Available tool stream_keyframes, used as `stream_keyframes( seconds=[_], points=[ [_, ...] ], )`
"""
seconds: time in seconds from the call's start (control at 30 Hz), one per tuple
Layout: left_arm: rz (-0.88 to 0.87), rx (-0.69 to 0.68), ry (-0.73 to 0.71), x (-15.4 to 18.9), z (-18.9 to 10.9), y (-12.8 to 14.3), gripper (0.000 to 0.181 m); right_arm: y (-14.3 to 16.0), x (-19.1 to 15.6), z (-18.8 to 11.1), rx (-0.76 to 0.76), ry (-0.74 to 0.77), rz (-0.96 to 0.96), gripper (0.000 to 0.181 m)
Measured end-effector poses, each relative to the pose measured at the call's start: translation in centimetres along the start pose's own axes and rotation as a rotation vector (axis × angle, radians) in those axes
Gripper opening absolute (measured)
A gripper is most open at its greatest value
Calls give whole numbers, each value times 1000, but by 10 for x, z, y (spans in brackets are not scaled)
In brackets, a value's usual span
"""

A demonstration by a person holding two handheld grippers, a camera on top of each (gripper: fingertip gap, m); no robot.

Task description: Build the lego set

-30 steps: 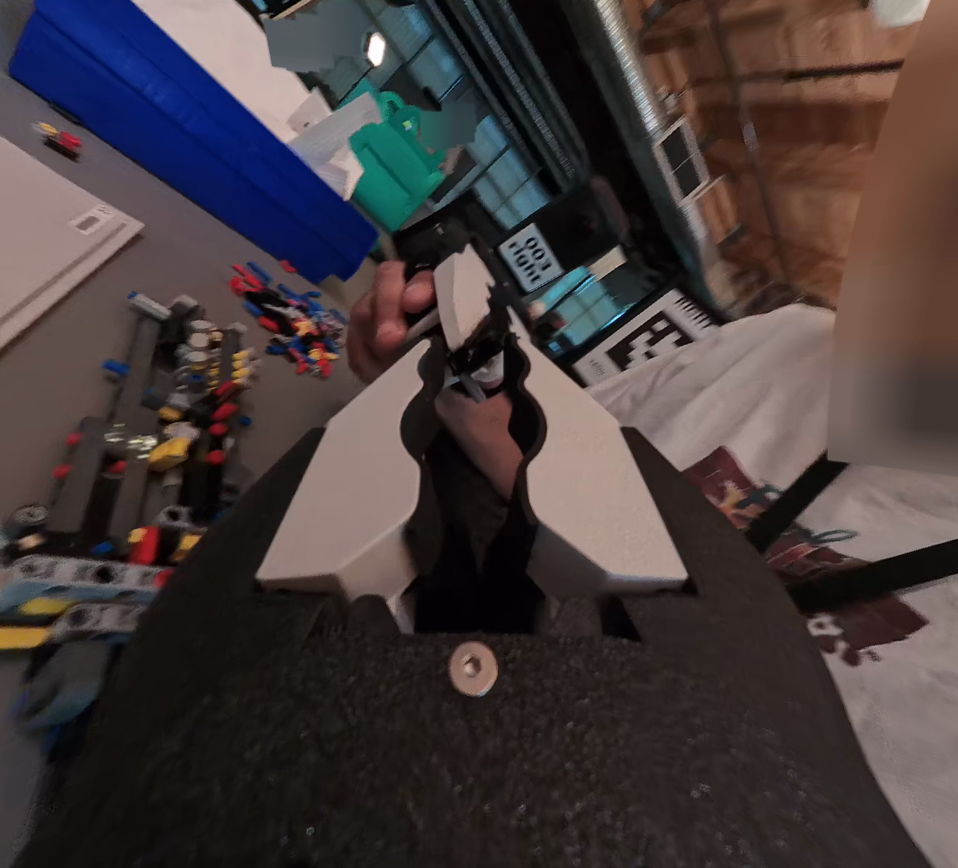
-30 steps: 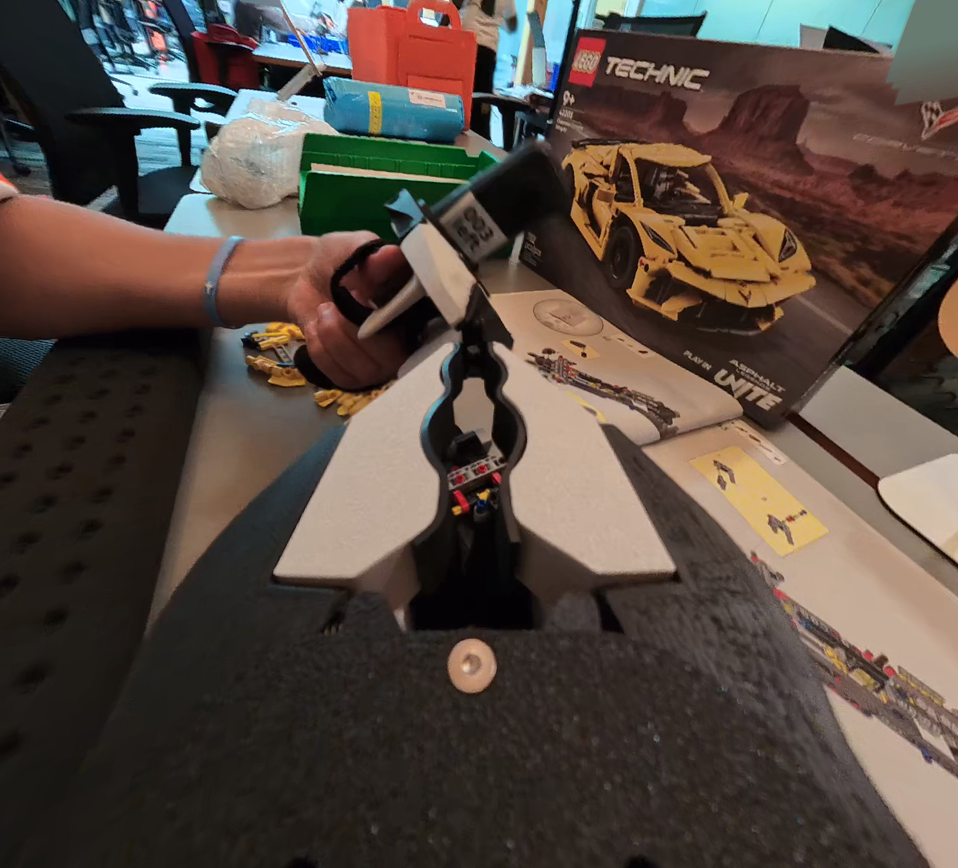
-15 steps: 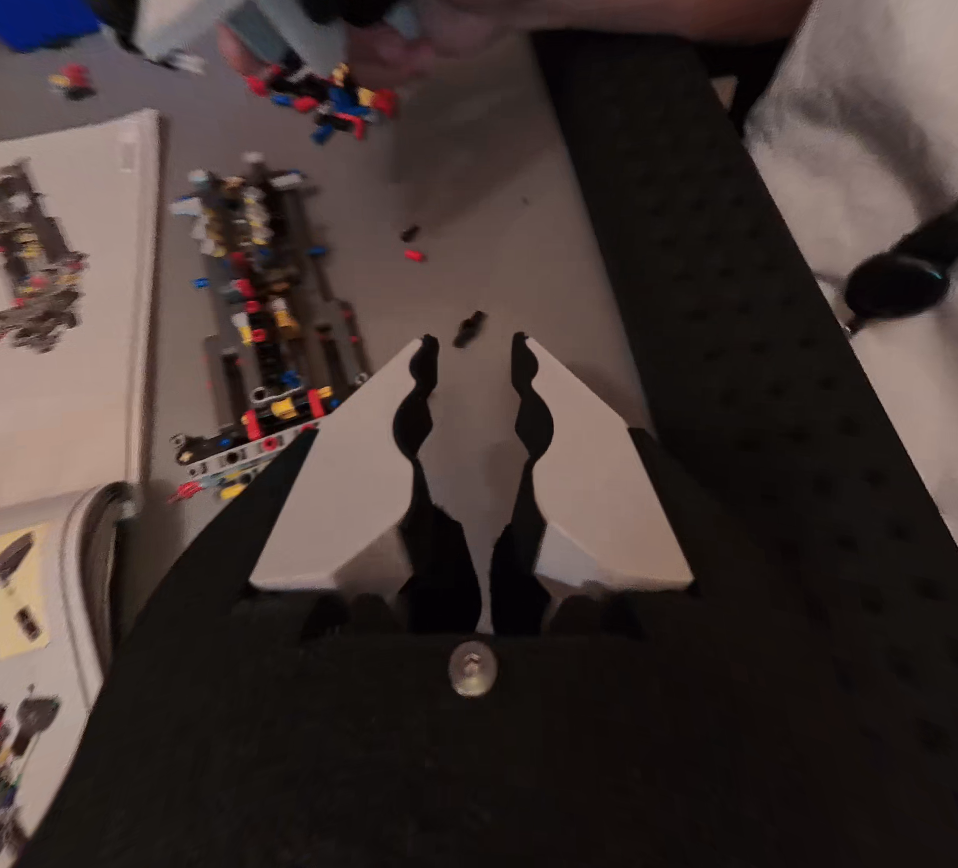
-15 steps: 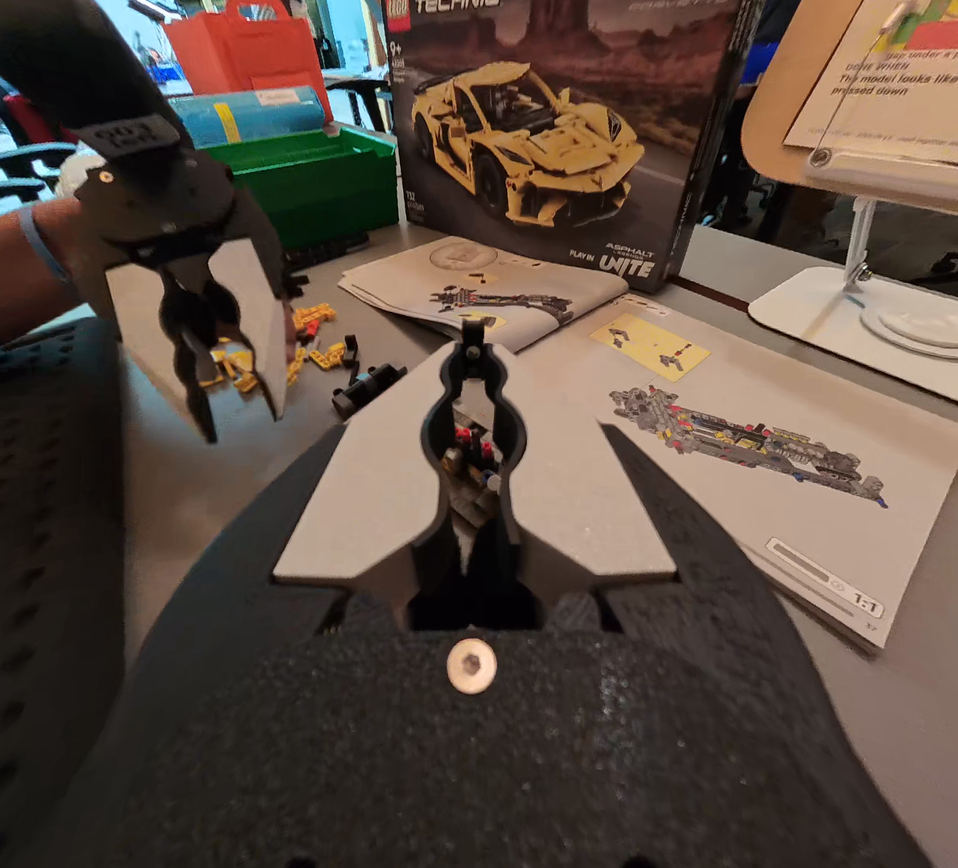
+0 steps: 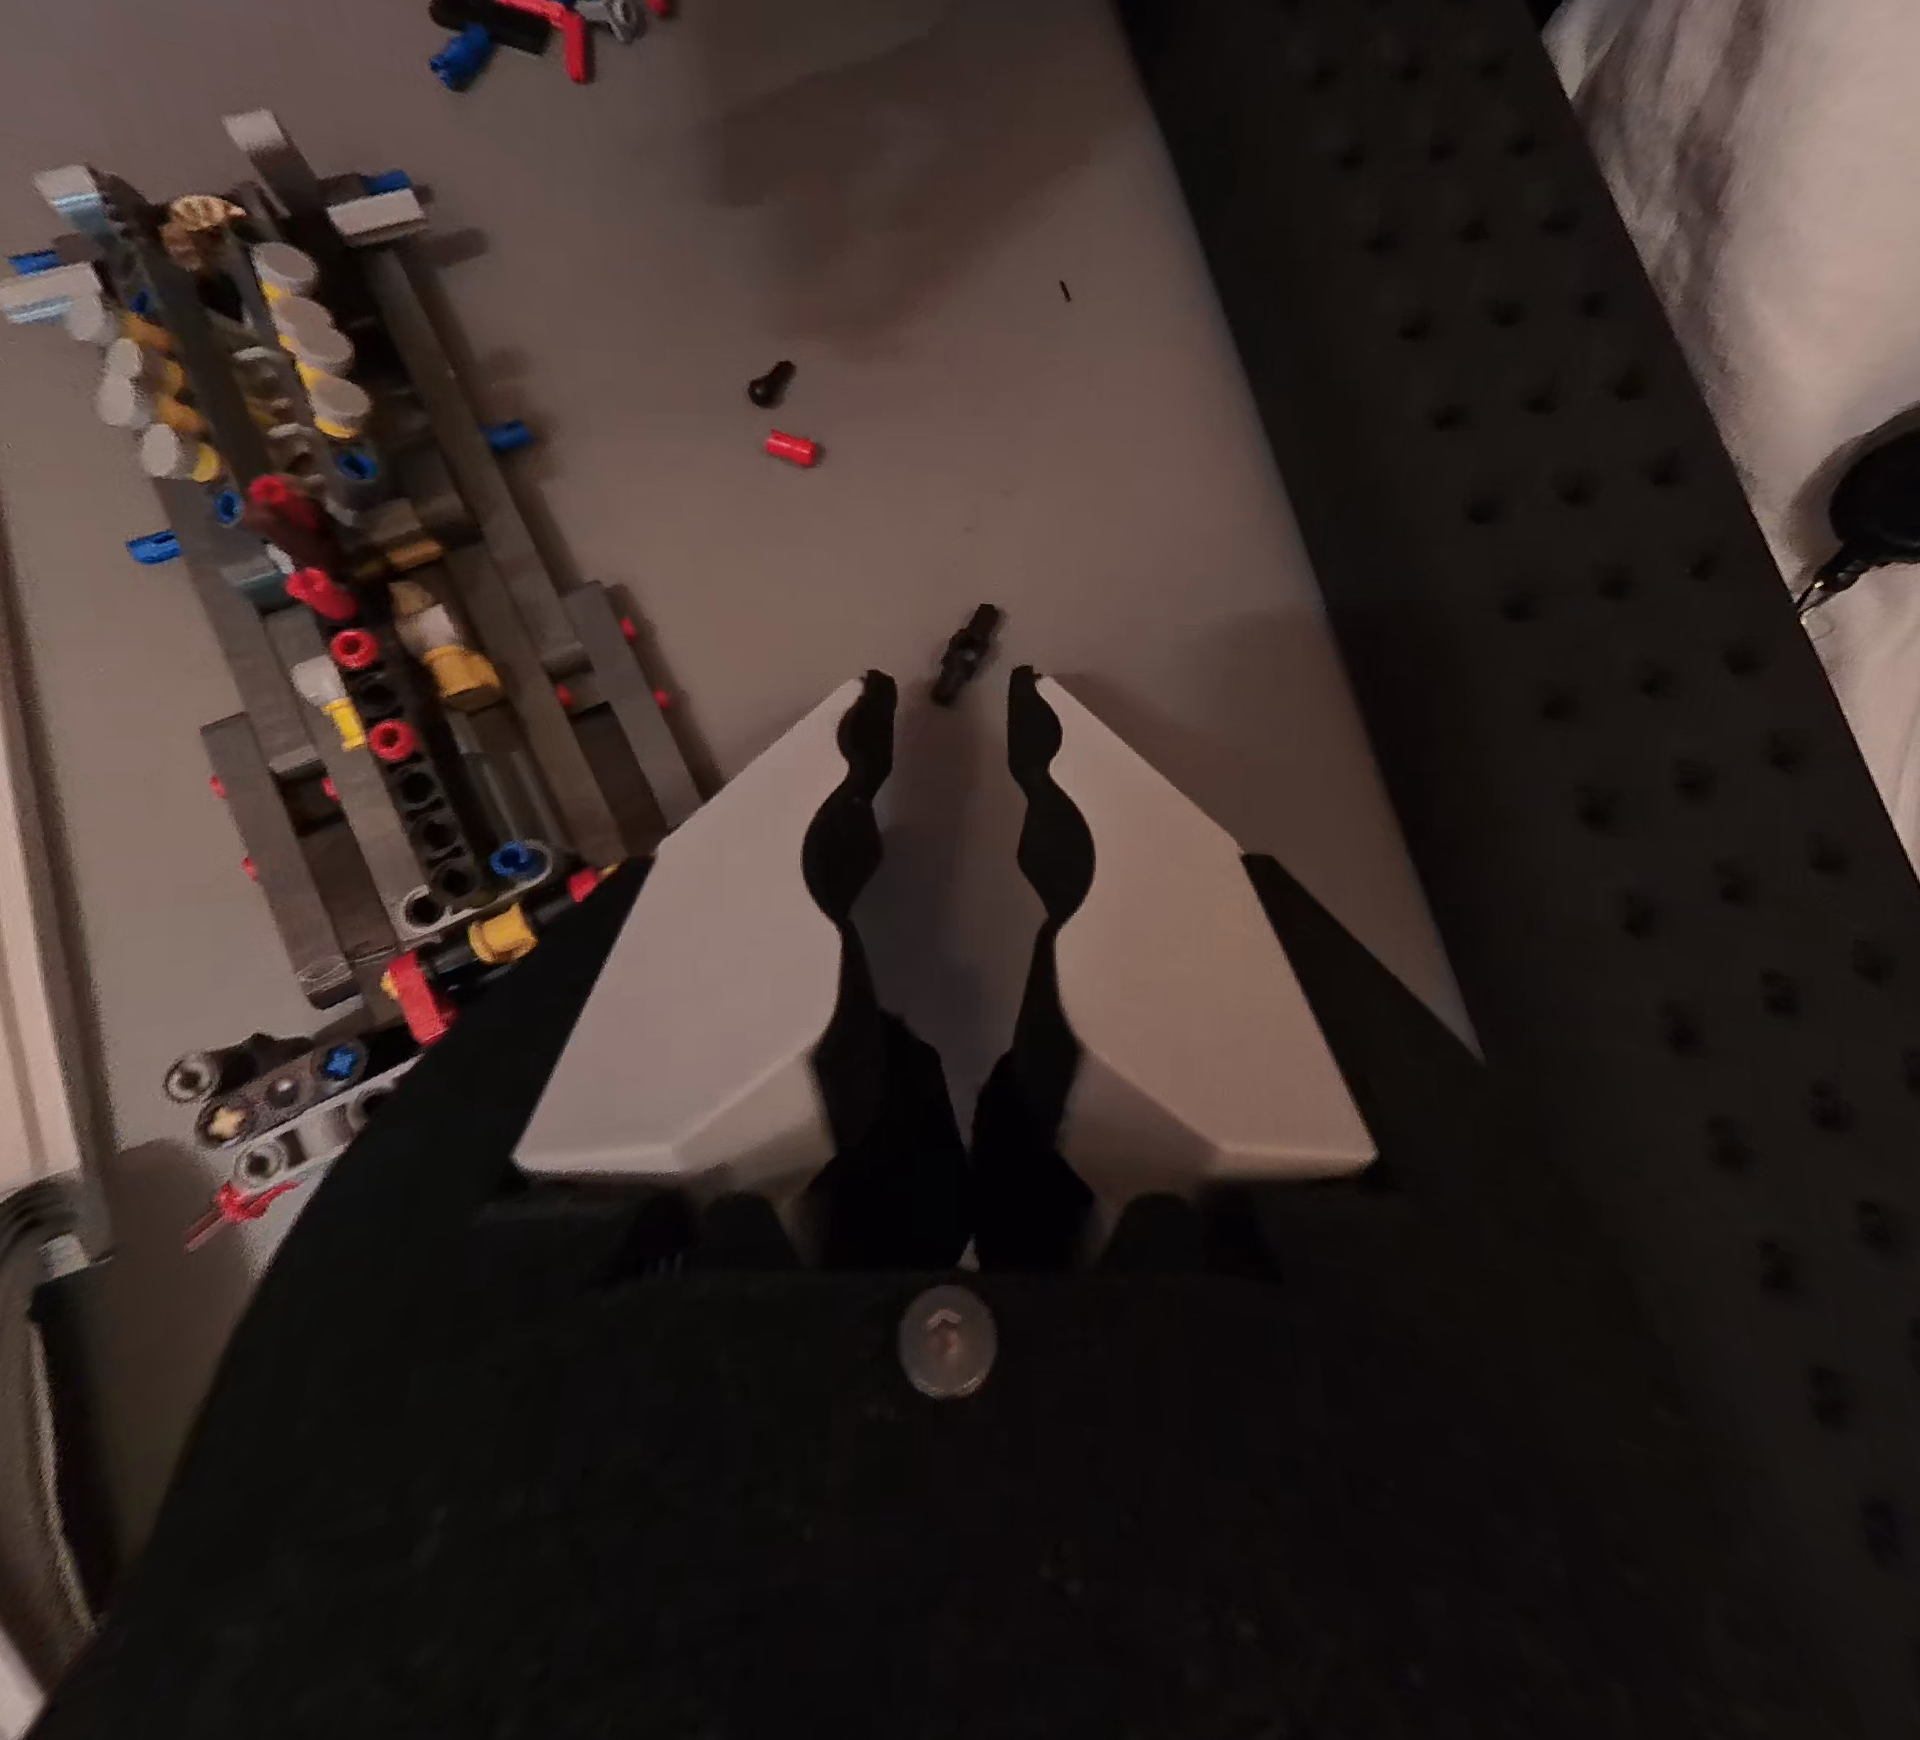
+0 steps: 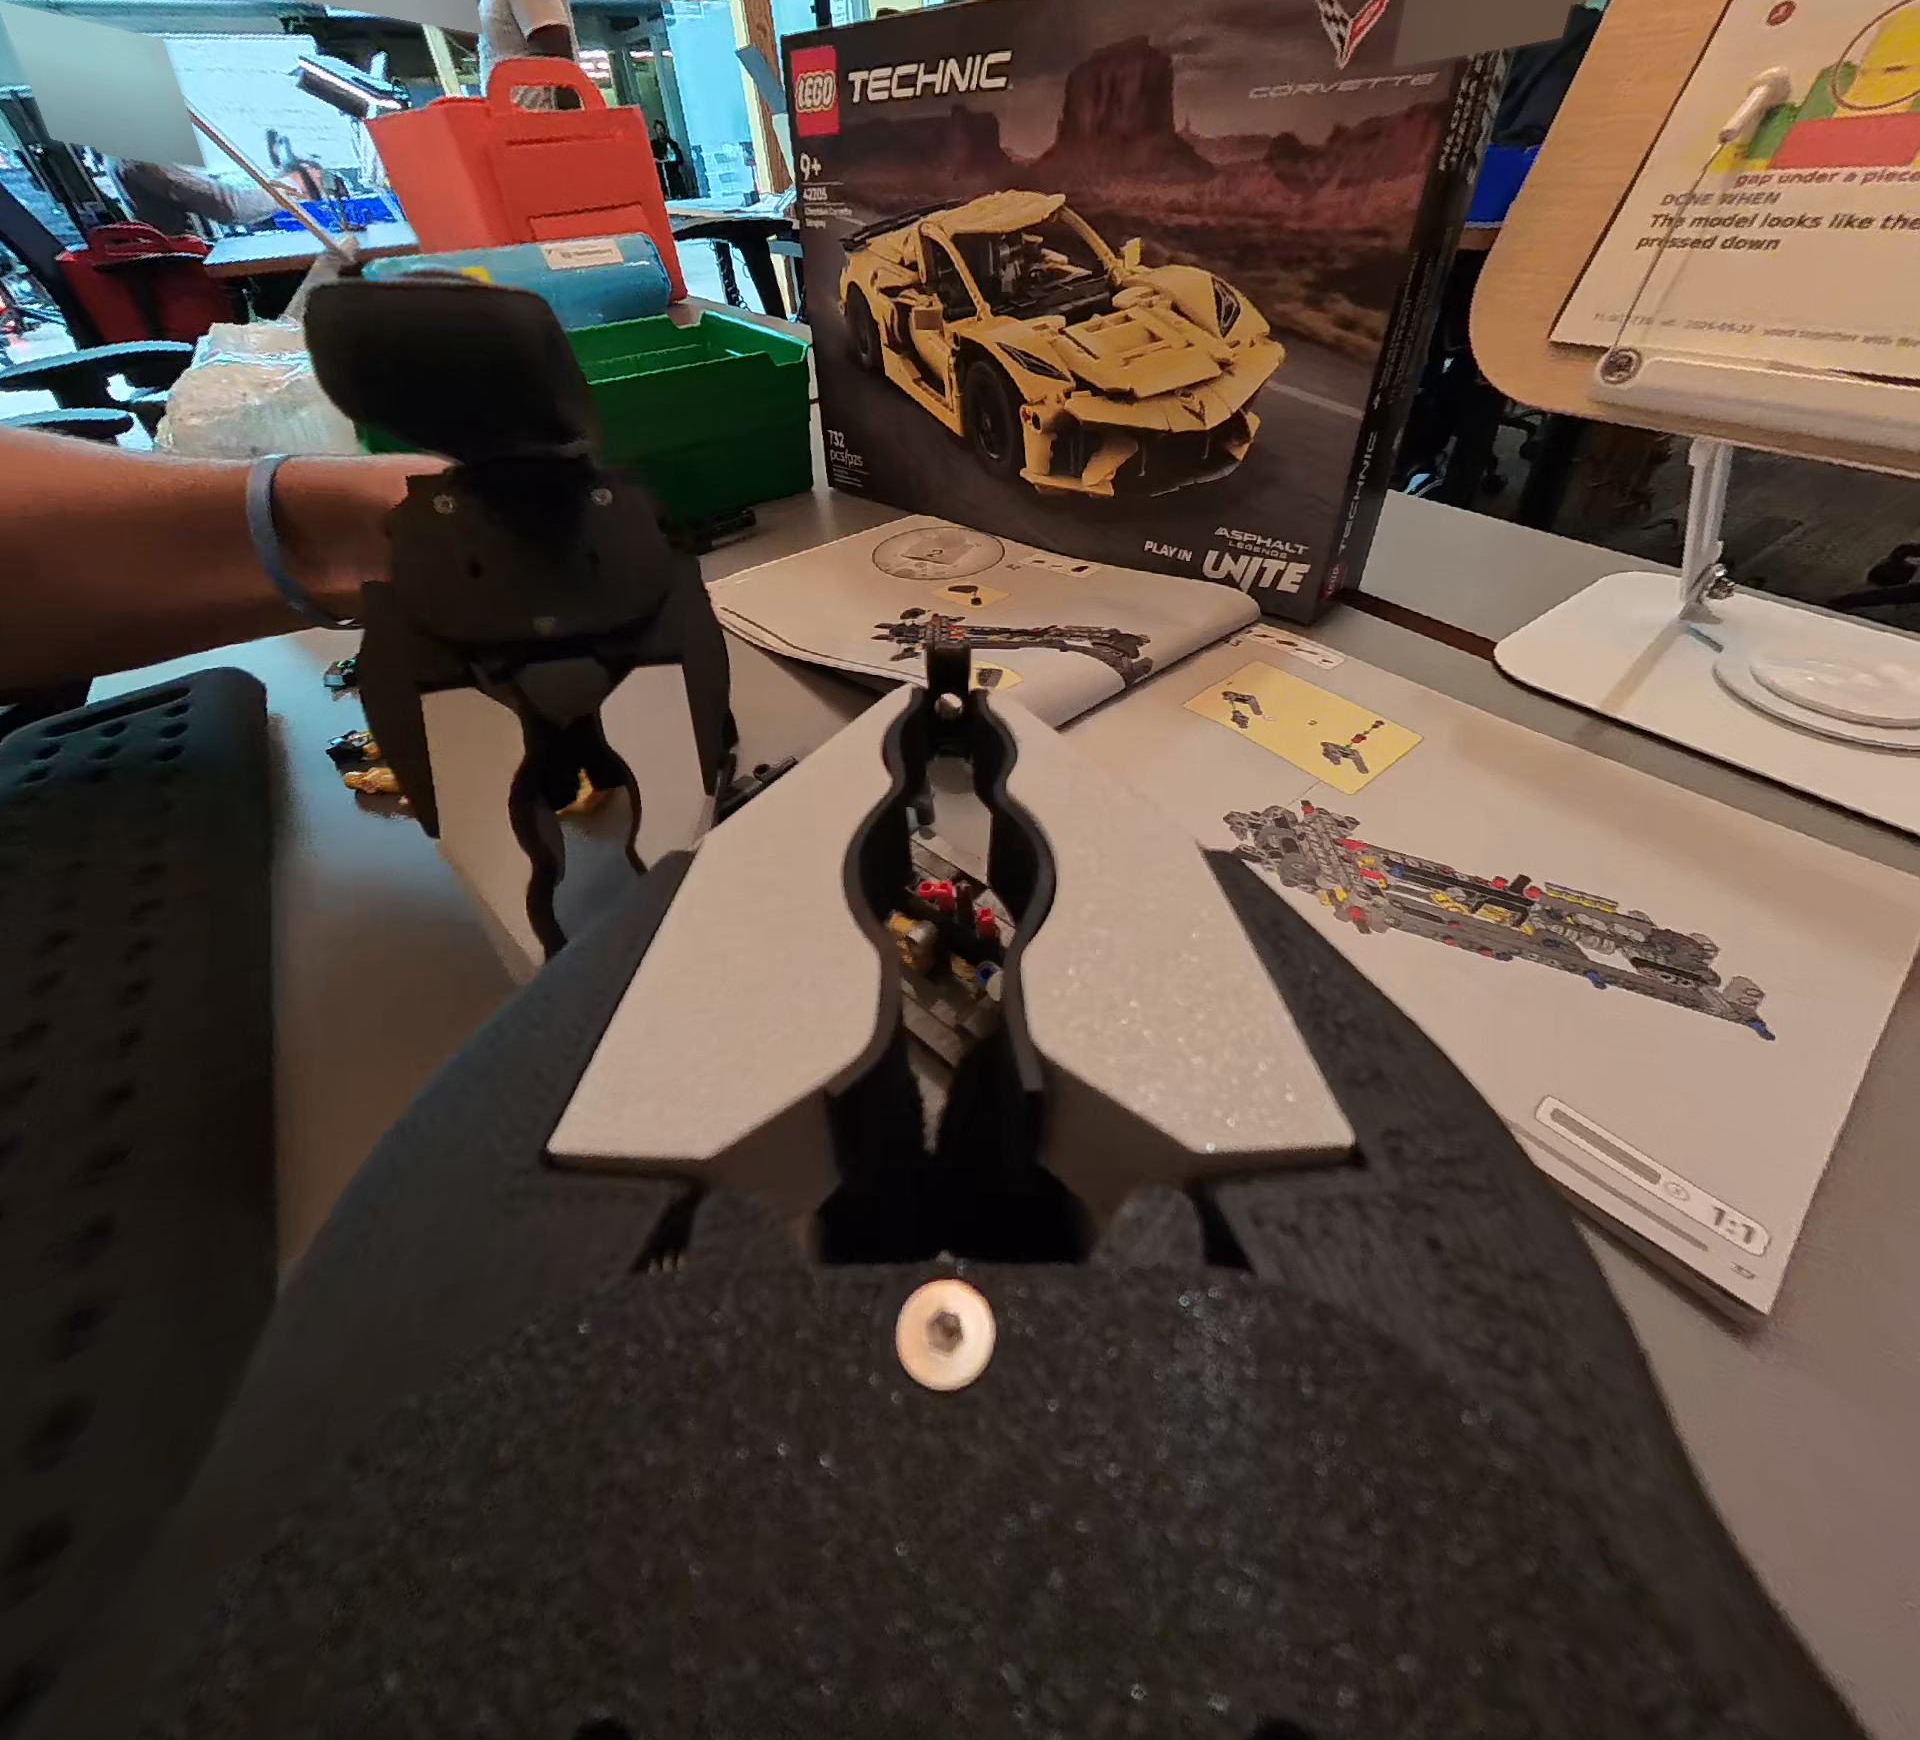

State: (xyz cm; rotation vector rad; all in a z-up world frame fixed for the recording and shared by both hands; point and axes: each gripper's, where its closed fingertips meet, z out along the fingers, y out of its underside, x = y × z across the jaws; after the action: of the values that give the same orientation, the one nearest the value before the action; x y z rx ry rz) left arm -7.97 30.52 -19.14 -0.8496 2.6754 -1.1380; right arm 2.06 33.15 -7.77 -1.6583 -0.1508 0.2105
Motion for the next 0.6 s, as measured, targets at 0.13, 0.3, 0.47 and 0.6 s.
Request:
stream_keyframes(
  seconds=[0.13, 0.3, 0.47, 0.6],
  points=[
    [28, -18, -17, 1, 7, -1, 20, -1, -3, 1, 4, -11, -3, 6],
    [95, -84, -53, 5, 12, -2, 16, -2, -3, 0, 9, -13, -4, 6],
    [170, -182, -87, 0, 17, 5, 11, -3, -4, 0, 12, -21, 0, 6],
    [190, -190, -71, 5, 20, 4, 5, -1, -5, 0, 5, -23, -4, 6]
  ],
)
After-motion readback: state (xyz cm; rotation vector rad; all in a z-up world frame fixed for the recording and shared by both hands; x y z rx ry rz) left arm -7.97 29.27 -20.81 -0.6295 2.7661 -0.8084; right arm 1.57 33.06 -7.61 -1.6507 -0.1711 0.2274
